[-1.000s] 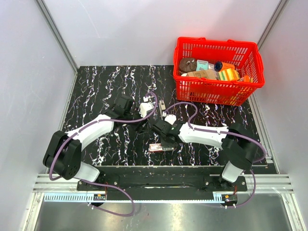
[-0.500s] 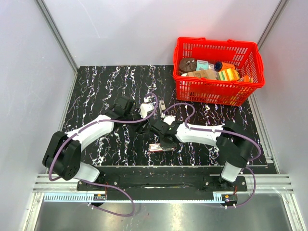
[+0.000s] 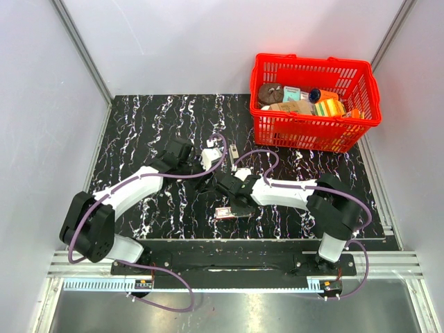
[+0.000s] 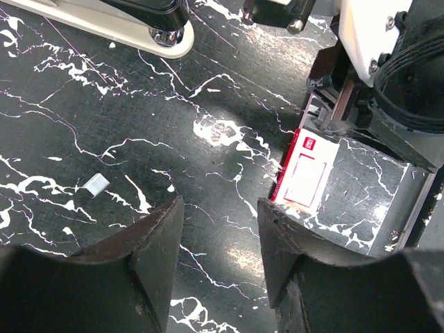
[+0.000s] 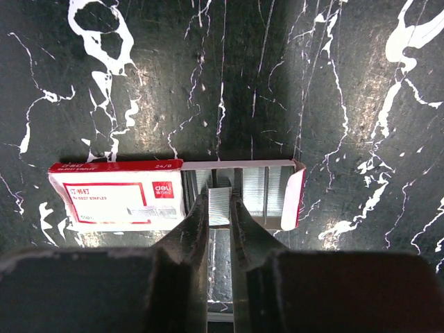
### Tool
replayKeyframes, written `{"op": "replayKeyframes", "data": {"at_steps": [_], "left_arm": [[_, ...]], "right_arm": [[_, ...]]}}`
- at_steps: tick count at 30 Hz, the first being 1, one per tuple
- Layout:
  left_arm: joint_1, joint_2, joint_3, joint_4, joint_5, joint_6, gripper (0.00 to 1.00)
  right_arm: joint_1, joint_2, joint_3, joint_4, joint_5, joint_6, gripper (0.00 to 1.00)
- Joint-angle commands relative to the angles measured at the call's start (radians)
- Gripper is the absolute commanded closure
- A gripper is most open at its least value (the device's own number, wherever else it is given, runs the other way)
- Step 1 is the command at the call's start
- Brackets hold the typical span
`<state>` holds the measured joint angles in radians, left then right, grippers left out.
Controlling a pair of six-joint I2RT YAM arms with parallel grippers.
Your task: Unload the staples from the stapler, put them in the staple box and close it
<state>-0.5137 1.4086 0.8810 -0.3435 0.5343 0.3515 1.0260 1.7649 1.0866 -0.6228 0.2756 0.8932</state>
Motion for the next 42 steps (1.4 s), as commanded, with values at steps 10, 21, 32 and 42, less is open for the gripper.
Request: {"op": "replayKeyframes", "data": {"at_steps": [10,21,32,42], "left_arm": [[-0.012,-0.031,-0.005,0.023,-0.002,0.018,0.49],[-0.014,-0.028,-0.002,0.012,-0.008,0.018,0.49],[-0.017,-0.011,0.01,0.011,-0.014,0.017,0.49],[-0.019,0.012,0.01,0.014,-0.028,0.035,0.49]], "right_arm": [[0.009,0.004,0.056,0.009,0.02,-0.023,0.8],[0.011,-0.013,0.058,-0.003,0.031,-0.033,0.66],[0.009,-0.114,0.096,-0.012,0.039,-0.057,0.69],[-0.013,-0.125,0.068,-0.025,0.053,-0.062,0.73]]}}
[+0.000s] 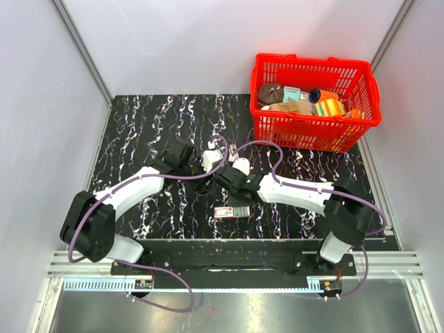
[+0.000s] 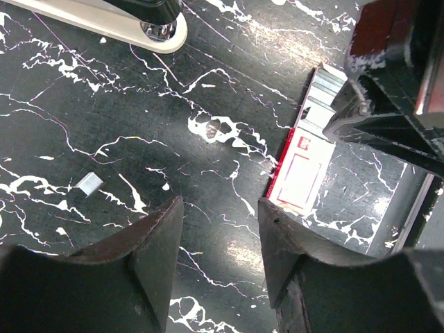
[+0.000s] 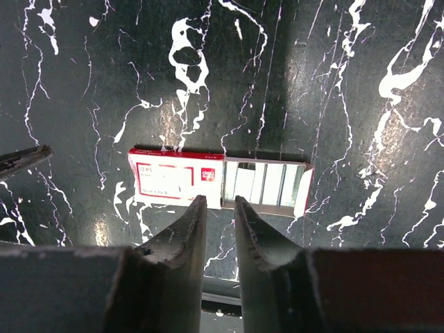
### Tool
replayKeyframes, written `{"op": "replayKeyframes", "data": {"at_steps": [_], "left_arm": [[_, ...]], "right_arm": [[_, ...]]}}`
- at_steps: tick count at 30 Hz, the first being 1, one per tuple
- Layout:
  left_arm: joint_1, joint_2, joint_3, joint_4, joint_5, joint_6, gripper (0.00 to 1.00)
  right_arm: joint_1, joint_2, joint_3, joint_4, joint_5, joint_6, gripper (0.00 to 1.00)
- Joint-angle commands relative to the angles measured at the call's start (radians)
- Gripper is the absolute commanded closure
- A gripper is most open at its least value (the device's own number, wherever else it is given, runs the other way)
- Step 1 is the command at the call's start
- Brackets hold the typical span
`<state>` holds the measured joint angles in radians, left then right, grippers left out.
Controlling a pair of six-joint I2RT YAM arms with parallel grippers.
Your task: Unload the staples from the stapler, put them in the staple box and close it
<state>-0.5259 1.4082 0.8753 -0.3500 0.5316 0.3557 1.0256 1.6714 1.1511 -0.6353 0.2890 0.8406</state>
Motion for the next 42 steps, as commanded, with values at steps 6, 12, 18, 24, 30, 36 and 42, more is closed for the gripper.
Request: {"op": "replayKeyframes", "data": {"at_steps": [6,12,18,24,30,36,42], "left_arm": [[-0.006,0.09,0.077,0.095,-0.168,0.057,0.48],[-0.005,0.254,0.244,0.025,-0.225,0.306,0.44],[0.015,0.354,0.34,-0.165,-0.262,0.641,0.42],[0.046,0.345,0.349,-0.322,-0.237,0.815,0.39],[0.044,0.385,0.366,-0.307,-0.26,0.827,0.38],[0.04,0.431,0.375,-0.241,-0.263,0.825,0.38],[0.026,0.466,0.404,-0.222,-0.269,0.815,0.38]], "right_arm": [[-0.077,-0.102,-0.01,-0.011,0.032,-0.037,0.73],[-0.13,-0.222,-0.037,0.0,0.045,-0.08,0.64],[-0.174,-0.317,-0.083,0.0,0.042,-0.097,0.55],[-0.205,-0.341,-0.091,-0.001,0.027,-0.12,0.47],[-0.21,-0.338,-0.08,0.011,0.019,-0.129,0.45],[-0.211,-0.351,-0.087,0.014,0.022,-0.121,0.45],[-0.213,-0.355,-0.083,0.014,0.021,-0.123,0.44]]}}
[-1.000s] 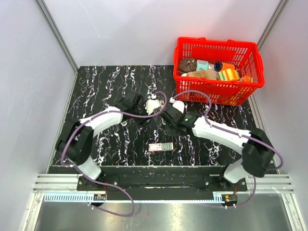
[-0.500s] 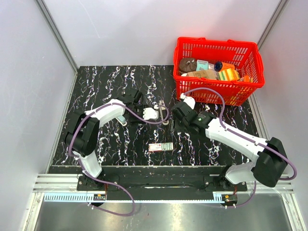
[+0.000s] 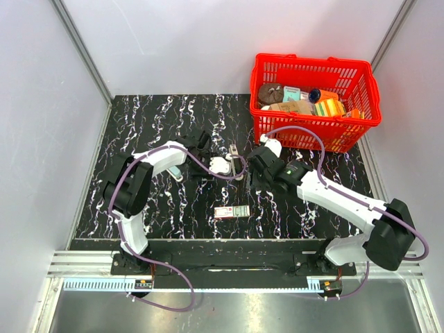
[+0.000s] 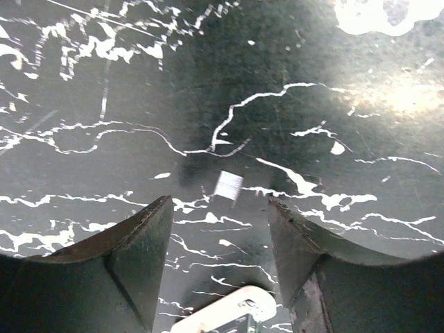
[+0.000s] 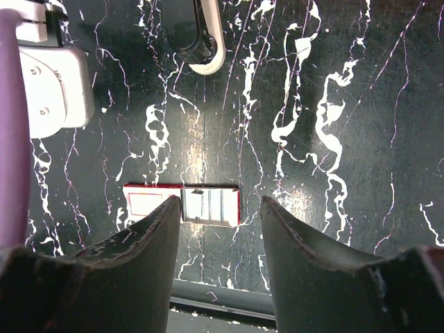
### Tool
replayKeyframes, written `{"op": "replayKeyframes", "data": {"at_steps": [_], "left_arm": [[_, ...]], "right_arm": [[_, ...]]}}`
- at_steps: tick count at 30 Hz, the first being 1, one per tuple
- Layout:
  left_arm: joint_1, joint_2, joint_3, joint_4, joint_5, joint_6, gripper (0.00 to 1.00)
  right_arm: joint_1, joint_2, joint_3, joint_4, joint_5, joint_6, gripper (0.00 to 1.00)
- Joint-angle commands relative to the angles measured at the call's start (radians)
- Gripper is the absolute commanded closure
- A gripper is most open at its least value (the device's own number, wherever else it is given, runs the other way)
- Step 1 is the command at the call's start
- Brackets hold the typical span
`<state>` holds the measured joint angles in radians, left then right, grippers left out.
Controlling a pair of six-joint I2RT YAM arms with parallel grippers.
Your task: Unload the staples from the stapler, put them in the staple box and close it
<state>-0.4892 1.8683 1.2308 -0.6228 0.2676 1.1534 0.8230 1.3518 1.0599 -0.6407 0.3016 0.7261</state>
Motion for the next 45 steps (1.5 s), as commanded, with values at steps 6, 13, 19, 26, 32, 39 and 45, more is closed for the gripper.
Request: {"op": "replayKeyframes", "data": {"at_steps": [6,13,19,26,32,39,45], "left_arm": [[-0.025,0.02,0.045,0.086,-0.021,0.009,0.38],[-0.035,0.038,0.047,0.071,-0.033,0.026,0.4],[-0.035,0.046,0.045,0.055,-0.05,0.026,0.45],[-0.037,0.043,0.039,0.028,-0.059,0.016,0.57],[-0.038,0.048,0.041,0.025,-0.051,-0.011,0.64],[-0.04,0.052,0.035,0.031,-0.044,-0.026,0.6],[-0.045,0.052,0.033,0.032,-0.054,-0.02,0.53]], "right_arm": [[-0.01,-0.042,-0.003,0.026,0.002,-0.007,0.44],[-0.012,-0.048,-0.006,0.024,0.002,-0.008,0.46],[-0.012,-0.052,-0.009,0.026,0.002,-0.005,0.54],[-0.013,-0.057,-0.014,0.026,-0.001,-0.004,0.64],[-0.013,-0.059,-0.012,0.024,-0.005,-0.004,0.69],[-0.013,-0.06,-0.014,0.026,-0.01,-0.004,0.69],[-0.015,-0.052,-0.009,0.026,-0.012,-0.005,0.69]]}}
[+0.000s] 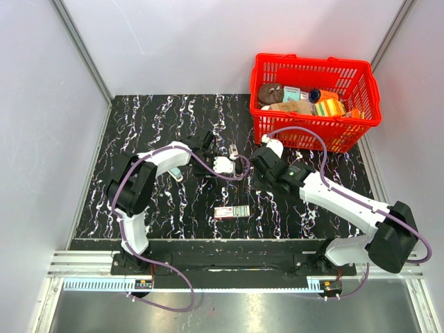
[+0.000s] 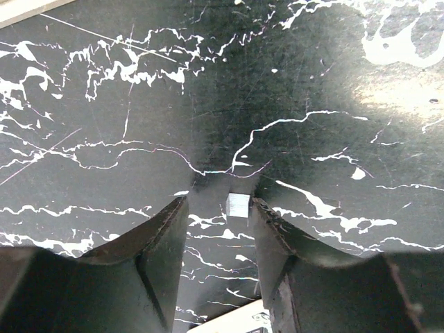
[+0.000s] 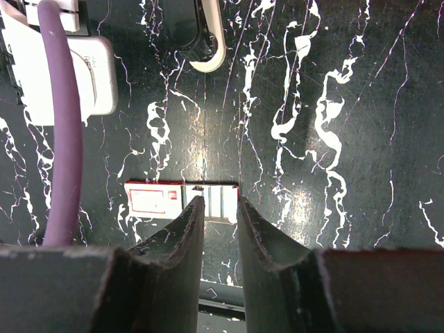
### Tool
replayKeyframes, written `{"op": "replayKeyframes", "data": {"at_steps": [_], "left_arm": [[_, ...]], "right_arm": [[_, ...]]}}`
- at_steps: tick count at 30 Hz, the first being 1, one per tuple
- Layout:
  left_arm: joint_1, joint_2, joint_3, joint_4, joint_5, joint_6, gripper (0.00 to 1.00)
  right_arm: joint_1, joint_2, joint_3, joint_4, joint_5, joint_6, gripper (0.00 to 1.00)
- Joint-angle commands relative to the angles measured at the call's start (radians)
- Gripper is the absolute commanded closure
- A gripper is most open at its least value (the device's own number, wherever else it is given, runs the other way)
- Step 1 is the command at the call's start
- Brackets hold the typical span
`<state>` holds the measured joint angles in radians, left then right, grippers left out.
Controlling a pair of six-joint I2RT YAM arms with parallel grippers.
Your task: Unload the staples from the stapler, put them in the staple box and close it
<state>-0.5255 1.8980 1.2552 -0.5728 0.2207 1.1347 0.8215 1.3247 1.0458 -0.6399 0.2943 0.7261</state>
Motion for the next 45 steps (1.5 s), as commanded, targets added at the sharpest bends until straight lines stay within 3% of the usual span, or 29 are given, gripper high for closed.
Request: {"op": "replayKeyframes", "data": {"at_steps": [1,22,30,38,45], "left_arm": [[-0.007,0.024,0.009,-0.013,-0.01,-0.003,0.52],[-0.027,0.046,0.035,-0.036,-0.018,0.007,0.54],[-0.027,0.049,0.041,-0.041,-0.009,0.0,0.64],[-0.025,0.055,0.059,-0.042,0.006,-0.035,0.83],[-0.022,0.055,0.069,-0.055,0.012,-0.069,0.9]], "right_arm": [[-0.013,-0.025,0.005,0.025,-0.006,-0.005,0.69],[-0.015,-0.021,0.002,0.028,-0.006,-0.008,0.7],[-0.016,-0.025,0.0,0.028,-0.009,-0.008,0.71],[-0.018,-0.033,-0.006,0.028,-0.009,-0.005,0.73],[-0.019,-0.039,-0.007,0.029,-0.009,-0.007,0.74]]}}
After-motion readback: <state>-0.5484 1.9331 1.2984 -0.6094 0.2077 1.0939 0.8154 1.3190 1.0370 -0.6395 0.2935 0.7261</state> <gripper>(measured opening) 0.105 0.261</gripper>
